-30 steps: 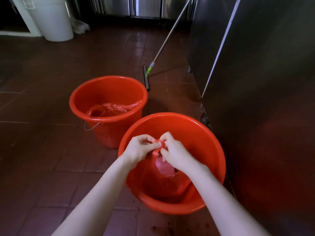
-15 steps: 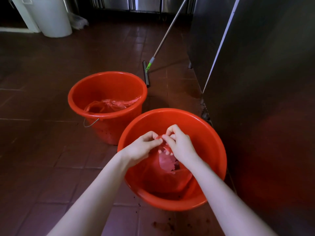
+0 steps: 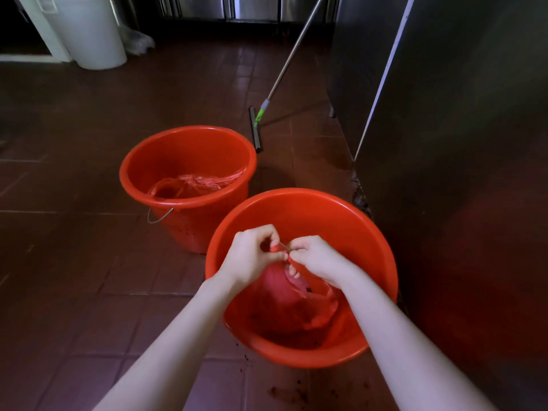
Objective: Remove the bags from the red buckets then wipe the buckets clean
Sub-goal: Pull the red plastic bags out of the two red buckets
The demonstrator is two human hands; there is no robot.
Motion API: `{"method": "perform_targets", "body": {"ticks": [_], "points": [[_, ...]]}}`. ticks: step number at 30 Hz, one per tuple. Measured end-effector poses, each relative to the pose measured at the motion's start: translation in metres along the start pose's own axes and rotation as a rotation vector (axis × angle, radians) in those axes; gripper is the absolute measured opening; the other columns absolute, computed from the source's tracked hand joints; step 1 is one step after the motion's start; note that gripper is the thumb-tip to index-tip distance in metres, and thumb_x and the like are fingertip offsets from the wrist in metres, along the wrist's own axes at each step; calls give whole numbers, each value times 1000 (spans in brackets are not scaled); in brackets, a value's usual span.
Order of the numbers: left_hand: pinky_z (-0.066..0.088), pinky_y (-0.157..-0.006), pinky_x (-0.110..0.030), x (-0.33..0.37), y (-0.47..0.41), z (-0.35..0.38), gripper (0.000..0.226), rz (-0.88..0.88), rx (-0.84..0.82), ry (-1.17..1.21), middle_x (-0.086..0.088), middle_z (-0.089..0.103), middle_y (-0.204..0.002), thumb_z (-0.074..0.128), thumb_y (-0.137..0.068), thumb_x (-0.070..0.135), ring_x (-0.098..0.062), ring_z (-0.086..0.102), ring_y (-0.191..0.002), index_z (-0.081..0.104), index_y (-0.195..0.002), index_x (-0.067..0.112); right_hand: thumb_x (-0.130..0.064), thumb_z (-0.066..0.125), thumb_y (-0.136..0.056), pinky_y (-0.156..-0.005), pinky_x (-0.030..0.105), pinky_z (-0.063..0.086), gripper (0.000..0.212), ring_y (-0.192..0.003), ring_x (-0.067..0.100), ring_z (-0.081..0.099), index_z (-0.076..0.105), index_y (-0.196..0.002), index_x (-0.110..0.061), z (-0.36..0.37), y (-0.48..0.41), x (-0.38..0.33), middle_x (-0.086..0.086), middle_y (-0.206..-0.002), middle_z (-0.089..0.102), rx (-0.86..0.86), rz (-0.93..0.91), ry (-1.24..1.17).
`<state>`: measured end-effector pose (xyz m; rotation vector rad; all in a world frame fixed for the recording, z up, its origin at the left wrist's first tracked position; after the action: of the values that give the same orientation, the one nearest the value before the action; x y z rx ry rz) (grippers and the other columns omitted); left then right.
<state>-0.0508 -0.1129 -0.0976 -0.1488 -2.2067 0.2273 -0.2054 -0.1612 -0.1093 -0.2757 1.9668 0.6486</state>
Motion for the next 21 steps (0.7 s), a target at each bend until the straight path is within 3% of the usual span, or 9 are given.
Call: {"method": "perform_targets", "body": {"ticks": [3,7,9,11,14,18,21], "points": [[45,-67,-33,-7,1,-1,36,-132,60,109,1,65,-68,81,-75,11,-17,61,-67,46,-67,16,-17,52,-68,-65,28,47,21,-62,17,60,72,-66,-11,1,4,1,7,-63,66,-19,35,-139],[36,-58,-25,-10,-2,0,30,-272,29,293,5,51,-62,78,-79,11,-8,41,-57,49,-72,14,-43,58,-50,-73,35,38,48,-75,18,52,66,-77,-4,-7,8,1,2,-81,59,56,16,-34],[37,-56,-20,-7,-4,2,27,-352,18,415,7,51,-63,76,-81,8,-4,43,-56,51,-73,13,-40,66,-55,-79,32,46,38,-84,11,60,70,-82,-13,-8,11,1,-8,-94,62,26,-54,157],[40,-58,-20,-5,-5,4,25,-431,18,505,5,57,-66,74,-83,9,-7,49,-60,51,-73,14,-27,79,-61,-83,26,47,26,-91,11,60,68,-84,-23,-5,13,1,-8,-100,59,101,-132,284],[38,-59,-23,-3,-4,2,25,-502,37,568,-1,58,-73,72,-86,16,-11,47,-65,51,-73,17,-18,87,-65,-78,19,50,31,-85,10,64,67,-88,-26,3,16,-3,-7,-89,66,294,-279,159],[39,-50,-14,-1,-1,-7,17,-502,19,610,-2,59,-75,71,-86,15,-10,50,-62,55,-81,13,-15,78,-77,-76,25,52,12,-80,9,67,72,-76,-25,3,20,-8,-8,-82,71,385,-440,111],[36,-52,-20,-2,-4,-12,19,-510,45,606,-3,54,-71,73,-84,10,-13,46,-61,55,-78,12,-13,78,-77,-73,13,46,8,-85,3,65,73,-76,-19,-1,22,-12,-9,-87,70,429,-469,90]]}}
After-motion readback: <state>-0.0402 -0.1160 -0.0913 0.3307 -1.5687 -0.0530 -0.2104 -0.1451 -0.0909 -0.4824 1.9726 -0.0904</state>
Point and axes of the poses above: each hand's wrist, its own y-axis away from the middle knuckle, its own z-axis out of the palm, x = y × z, the point moved 1 cm from there along -y, towards the middle knuckle
